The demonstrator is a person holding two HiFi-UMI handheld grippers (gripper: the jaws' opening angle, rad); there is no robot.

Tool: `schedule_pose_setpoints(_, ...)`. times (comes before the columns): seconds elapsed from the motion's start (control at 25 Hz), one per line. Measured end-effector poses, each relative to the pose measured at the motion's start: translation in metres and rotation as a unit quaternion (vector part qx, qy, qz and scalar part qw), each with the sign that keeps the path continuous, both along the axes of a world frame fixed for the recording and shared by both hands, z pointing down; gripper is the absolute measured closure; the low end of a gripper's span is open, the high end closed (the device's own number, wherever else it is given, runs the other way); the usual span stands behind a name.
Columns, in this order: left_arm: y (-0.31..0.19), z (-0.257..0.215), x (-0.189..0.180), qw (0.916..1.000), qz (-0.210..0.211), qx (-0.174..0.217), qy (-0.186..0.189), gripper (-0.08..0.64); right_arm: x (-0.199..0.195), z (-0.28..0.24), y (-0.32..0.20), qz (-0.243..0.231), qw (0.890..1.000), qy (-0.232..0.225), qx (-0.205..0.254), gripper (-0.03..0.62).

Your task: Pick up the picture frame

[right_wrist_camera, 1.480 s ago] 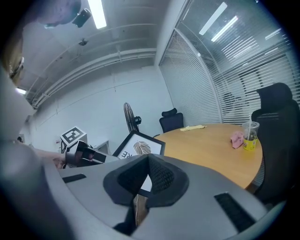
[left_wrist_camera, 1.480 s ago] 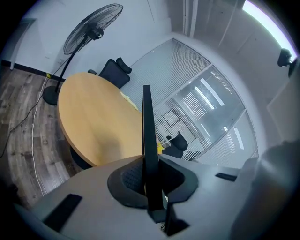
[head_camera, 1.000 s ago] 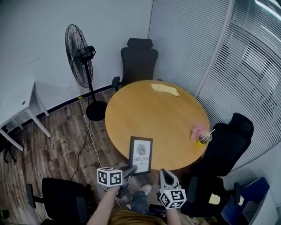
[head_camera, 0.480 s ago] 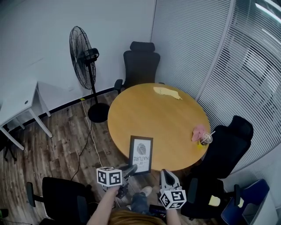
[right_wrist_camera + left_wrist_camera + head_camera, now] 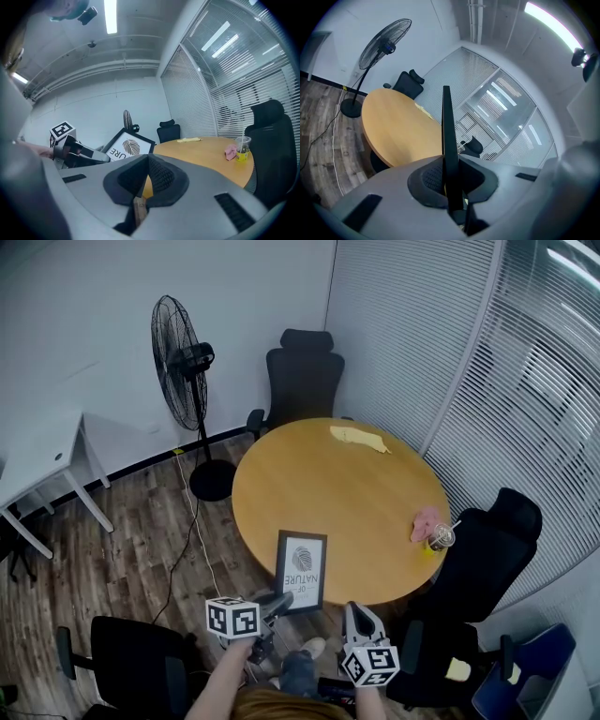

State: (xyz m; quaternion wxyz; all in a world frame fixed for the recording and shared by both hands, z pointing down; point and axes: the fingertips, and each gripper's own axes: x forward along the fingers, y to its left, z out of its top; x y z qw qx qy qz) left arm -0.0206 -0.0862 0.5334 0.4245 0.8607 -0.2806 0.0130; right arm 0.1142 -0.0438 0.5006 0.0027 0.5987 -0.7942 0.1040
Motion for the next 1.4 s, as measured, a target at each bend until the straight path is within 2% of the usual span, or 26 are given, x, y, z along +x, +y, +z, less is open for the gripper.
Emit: schedule_pose_setpoints(1.4, -0.0039, 0.0012, -0.0081, 0.9998, -0.013, -0.002, 0.011, 0.502, -0.0043, 0.0023, -0.0002, -0.009, 1.000, 0.008, -0.003, 0.580)
